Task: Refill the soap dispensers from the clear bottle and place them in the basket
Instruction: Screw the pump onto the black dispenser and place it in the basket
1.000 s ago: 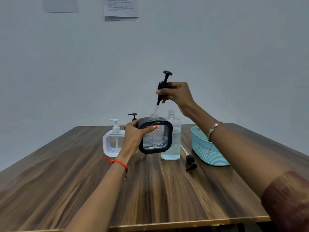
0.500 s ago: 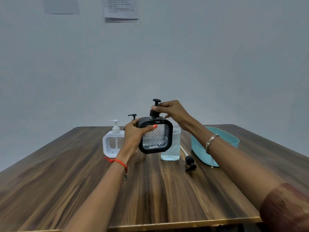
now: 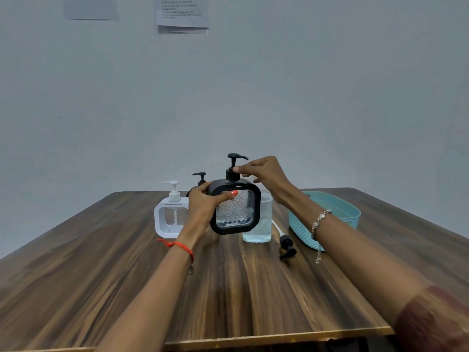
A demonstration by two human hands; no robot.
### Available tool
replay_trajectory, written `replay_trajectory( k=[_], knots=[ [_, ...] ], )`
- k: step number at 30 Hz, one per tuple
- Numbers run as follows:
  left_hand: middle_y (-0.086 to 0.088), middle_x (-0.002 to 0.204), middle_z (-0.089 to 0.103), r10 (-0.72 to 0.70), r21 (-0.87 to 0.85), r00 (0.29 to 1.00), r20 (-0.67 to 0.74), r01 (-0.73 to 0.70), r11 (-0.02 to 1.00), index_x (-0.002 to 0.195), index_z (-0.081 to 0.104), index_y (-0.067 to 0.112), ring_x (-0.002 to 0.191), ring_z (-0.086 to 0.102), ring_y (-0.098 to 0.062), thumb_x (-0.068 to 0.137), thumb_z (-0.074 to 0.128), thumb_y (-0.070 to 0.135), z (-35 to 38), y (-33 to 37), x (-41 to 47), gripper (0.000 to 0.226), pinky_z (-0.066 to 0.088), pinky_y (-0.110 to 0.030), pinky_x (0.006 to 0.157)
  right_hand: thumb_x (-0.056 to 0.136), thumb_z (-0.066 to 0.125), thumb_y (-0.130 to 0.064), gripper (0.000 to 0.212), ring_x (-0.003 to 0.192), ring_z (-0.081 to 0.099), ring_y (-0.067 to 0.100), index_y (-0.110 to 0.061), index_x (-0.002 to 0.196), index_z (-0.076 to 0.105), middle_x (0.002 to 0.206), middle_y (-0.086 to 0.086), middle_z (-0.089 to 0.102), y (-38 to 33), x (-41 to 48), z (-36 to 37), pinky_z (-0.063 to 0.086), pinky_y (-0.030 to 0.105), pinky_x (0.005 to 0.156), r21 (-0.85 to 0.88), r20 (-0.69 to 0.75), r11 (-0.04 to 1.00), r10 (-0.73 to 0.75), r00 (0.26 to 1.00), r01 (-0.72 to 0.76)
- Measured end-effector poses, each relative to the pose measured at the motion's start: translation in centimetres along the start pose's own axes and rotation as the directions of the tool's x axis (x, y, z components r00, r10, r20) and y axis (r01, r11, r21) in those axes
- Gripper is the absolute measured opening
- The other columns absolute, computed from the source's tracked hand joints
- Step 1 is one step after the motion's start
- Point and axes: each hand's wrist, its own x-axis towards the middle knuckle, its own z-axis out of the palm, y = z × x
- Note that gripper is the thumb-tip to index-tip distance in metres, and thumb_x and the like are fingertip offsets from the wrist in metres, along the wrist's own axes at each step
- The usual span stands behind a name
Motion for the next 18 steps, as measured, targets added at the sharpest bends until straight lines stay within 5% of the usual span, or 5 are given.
replay_trajectory(
  k=[5,10,14,18],
  knots=[
    [0.000,0.078,0.075,-0.014,-0.001,1.000,-0.003,0.014,1.000,0.080,0.071,0.019,0.075,0.071,-0.022,0.056,0.086,0.007,-0.27,-0.19,0.01,0.031,0.057,-0.035,0.069,0.076,0.066,-0.007,0.006,0.083,0.057,0.012,-0.010,0.079,0.070,0.079,0.000,0.066,0.49,-0.11,-0.13,0.041,0.031,0.071,0.032,0.025,0.997,0.067,0.997,-0.068],
    [-0.001,0.078,0.075,-0.016,0.005,1.000,0.009,0.016,1.000,0.082,0.071,0.017,0.074,0.071,-0.021,0.057,0.086,0.009,-0.08,-0.05,-0.06,0.031,0.056,-0.032,0.067,0.074,0.071,0.000,0.027,0.067,0.065,-0.003,-0.006,0.100,0.067,0.079,-0.003,0.067,0.46,0.12,0.16,0.048,0.008,0.060,0.068,0.137,0.997,0.024,0.990,-0.034],
    [-0.002,0.077,0.074,-0.013,0.019,1.000,0.022,0.012,1.000,0.083,0.070,0.017,0.072,0.072,-0.020,0.056,0.086,0.008,-0.01,0.15,-0.15,0.033,0.056,-0.029,0.062,0.066,0.082,-0.023,0.028,0.054,0.060,0.006,-0.007,0.088,0.073,0.057,-0.006,0.061,0.52,0.13,0.44,0.048,0.014,0.056,-0.071,0.111,0.997,0.007,0.994,0.001],
    [-0.001,0.079,0.075,-0.025,0.001,1.000,0.017,0.025,1.000,0.086,0.069,0.015,0.074,0.072,-0.019,0.058,0.085,0.008,0.11,0.04,-0.37,0.033,0.055,-0.027,0.063,0.070,0.079,-0.027,0.012,0.063,0.066,-0.002,-0.016,0.072,0.076,0.066,-0.008,0.073,0.09,0.03,0.33,0.043,0.003,0.053,-0.010,0.097,1.000,0.019,0.995,-0.018]
  ],
)
